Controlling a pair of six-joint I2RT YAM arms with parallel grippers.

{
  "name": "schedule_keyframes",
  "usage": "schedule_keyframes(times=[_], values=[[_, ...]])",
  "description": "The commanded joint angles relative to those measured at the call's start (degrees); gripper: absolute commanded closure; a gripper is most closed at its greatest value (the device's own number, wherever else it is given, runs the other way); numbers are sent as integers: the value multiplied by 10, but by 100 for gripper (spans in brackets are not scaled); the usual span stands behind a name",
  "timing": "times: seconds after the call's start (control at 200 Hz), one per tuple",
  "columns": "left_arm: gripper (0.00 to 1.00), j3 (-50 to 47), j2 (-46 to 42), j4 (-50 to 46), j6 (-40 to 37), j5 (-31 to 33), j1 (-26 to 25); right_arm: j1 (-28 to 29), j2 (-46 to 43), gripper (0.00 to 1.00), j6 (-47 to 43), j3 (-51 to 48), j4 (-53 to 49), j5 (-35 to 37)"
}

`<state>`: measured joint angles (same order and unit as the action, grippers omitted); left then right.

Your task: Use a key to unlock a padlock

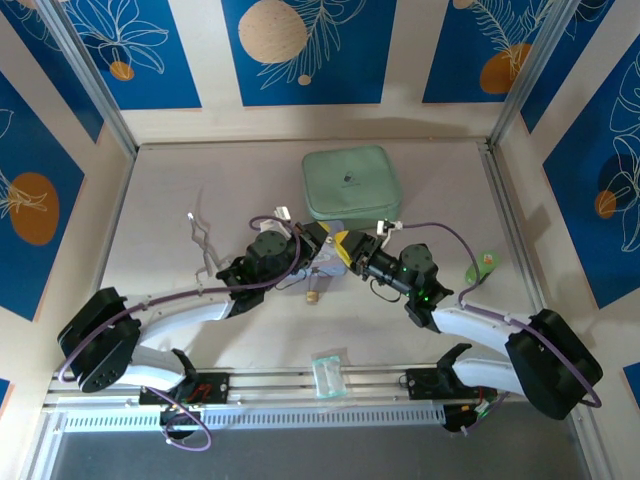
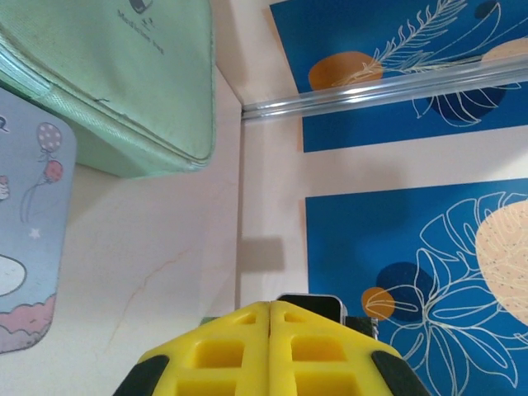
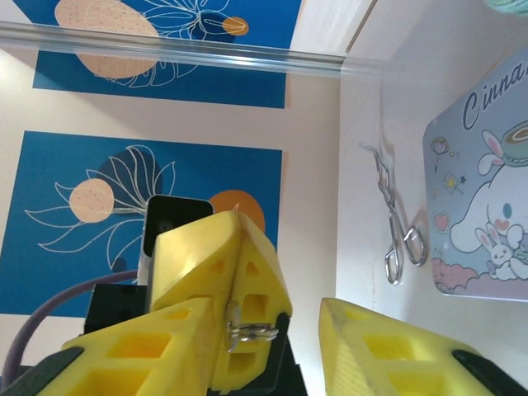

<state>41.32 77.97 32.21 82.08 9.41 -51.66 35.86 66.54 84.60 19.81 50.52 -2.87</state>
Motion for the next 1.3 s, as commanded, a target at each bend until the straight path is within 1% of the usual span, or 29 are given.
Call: schedule_keyframes(times=[0.0, 0.055, 0.15, 0.21, 0.33, 0.41, 0.52, 0.62, 0.76, 0.83, 0.951, 0.976, 1.001, 1.026, 1.071, 1.111, 1.171, 1.296], values=[[100, 15, -10, 21, 15, -24, -6, -4, 4, 64, -37, 11, 2, -18], [100, 16, -14, 18, 13, -25, -7, -9, 12, 65, -40, 15, 6, -28], [100, 22, -25, -16, 6, -24, -8, -13, 30, 65, -34, 12, 48, -38], [100, 20, -25, -19, 9, -29, -8, -12, 39, 66, -36, 16, 63, -44], [100, 15, -21, -11, 18, -35, -8, -3, 55, 73, -37, 23, 81, -49], [100, 9, -25, -17, 17, -24, -8, -2, 59, 74, -35, 19, 96, -49], [100, 3, -26, -7, 16, -15, -9, -1, 58, 72, -36, 18, 92, -48], [100, 6, -22, -12, 15, -14, -8, 3, 59, 68, -34, 21, 85, -52], [100, 10, -12, 1, 10, -14, -8, 8, 63, 69, -30, 19, 85, -50], [100, 14, -9, -9, 7, -11, -8, 10, 64, 73, -24, 16, 94, -47], [100, 11, -2, -3, 8, -9, -7, 10, 62, 77, -13, 15, 99, -49], [100, 9, -2, 1, 8, -7, -7, 11, 61, 76, -10, 13, 101, -46], [100, 8, -2, 2, 8, -4, -7, 11, 60, 72, -9, 10, 102, -45], [100, 8, -2, 1, 7, -3, -6, 11, 58, 66, -7, 9, 99, -43], [100, 11, -3, -1, 3, -2, -6, 11, 54, 52, -4, 5, 92, -38], [100, 13, -3, -5, 1, -2, -7, 10, 51, 46, -3, 2, 86, -36], [100, 16, 0, -2, 0, -3, -6, 10, 48, 44, 1, -2, 86, -31], [100, 15, 6, 13, 6, -4, -6, 15, 46, 47, 8, -6, 99, -20]])
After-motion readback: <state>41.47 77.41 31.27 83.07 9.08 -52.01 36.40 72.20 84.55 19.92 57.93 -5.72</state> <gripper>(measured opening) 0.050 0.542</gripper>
